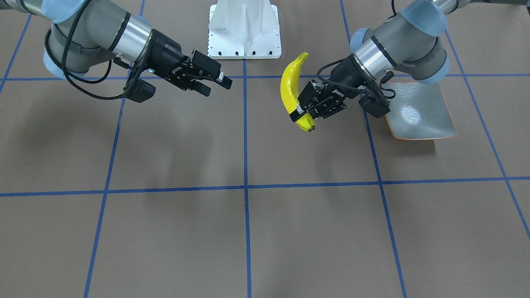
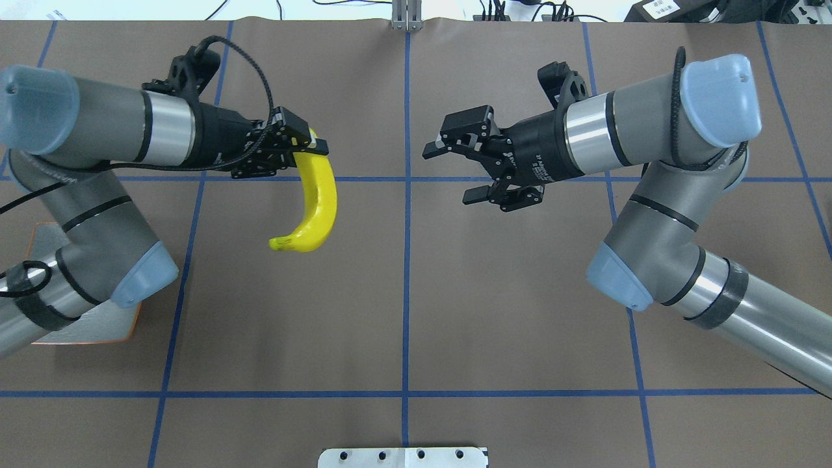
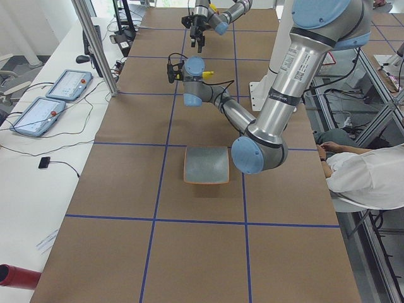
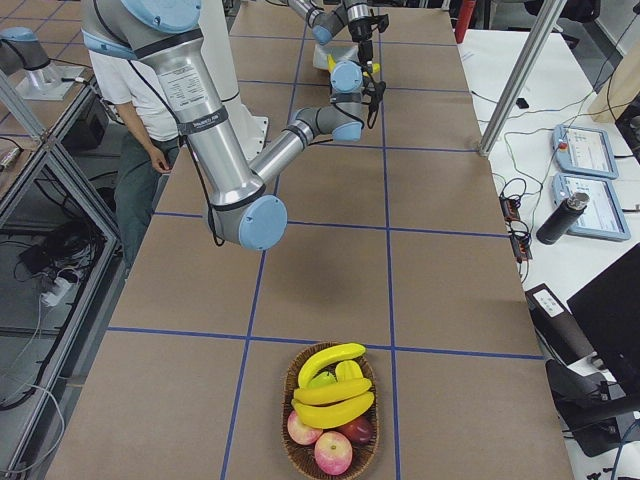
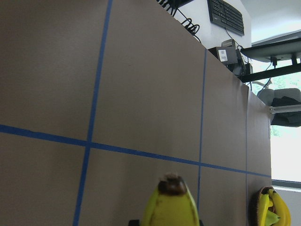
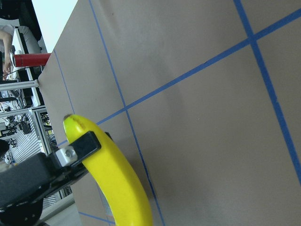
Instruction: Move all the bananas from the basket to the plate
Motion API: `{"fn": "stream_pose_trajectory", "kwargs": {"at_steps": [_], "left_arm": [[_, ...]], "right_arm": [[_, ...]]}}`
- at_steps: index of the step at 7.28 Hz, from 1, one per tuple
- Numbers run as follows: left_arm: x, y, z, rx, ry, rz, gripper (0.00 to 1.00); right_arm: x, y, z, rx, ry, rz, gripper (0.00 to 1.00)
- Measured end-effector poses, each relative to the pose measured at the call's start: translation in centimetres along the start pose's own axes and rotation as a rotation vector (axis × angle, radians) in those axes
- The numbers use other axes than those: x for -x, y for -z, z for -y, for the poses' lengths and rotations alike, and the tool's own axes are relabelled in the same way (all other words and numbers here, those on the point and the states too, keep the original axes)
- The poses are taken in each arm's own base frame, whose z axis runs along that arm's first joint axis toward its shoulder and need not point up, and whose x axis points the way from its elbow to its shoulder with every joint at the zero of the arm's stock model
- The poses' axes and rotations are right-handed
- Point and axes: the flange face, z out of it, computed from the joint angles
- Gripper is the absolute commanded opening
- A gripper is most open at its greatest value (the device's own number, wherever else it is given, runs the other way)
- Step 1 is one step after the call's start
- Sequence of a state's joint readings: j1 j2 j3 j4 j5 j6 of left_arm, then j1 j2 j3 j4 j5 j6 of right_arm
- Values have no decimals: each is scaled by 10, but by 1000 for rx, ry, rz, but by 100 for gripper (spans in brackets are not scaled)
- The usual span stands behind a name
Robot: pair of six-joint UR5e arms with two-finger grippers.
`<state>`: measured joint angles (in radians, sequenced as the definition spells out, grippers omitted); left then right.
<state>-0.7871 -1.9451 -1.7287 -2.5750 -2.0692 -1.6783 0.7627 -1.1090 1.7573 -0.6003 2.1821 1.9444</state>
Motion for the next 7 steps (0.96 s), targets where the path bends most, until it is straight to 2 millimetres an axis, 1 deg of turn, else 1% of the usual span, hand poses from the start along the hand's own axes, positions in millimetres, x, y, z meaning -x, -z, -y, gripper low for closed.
{"fn": "stream_pose_trajectory", "kwargs": {"at_steps": [1,2,3,4,5,6,7], "left_arm": [[40,22,4,-20,-4,53,0],[81,51,15,-38,-33,115,0],[120,86,31,-45,-76,176,0],[161,119,45,-48,-118,240,0],[197,141,58,-54,-143,306,0],[227,152,71,-59,-151,370,0],[250,155,80,-55,-144,426,0]], "right_arm": [[-20,19,20,-50,22,-19,100],[-45,38,40,-99,67,-51,100],[-67,52,54,-133,95,-82,100],[-84,59,63,-159,103,-106,100],[-95,63,68,-179,102,-120,100],[-101,65,72,-198,99,-127,100],[-105,66,74,-213,96,-132,100]]}}
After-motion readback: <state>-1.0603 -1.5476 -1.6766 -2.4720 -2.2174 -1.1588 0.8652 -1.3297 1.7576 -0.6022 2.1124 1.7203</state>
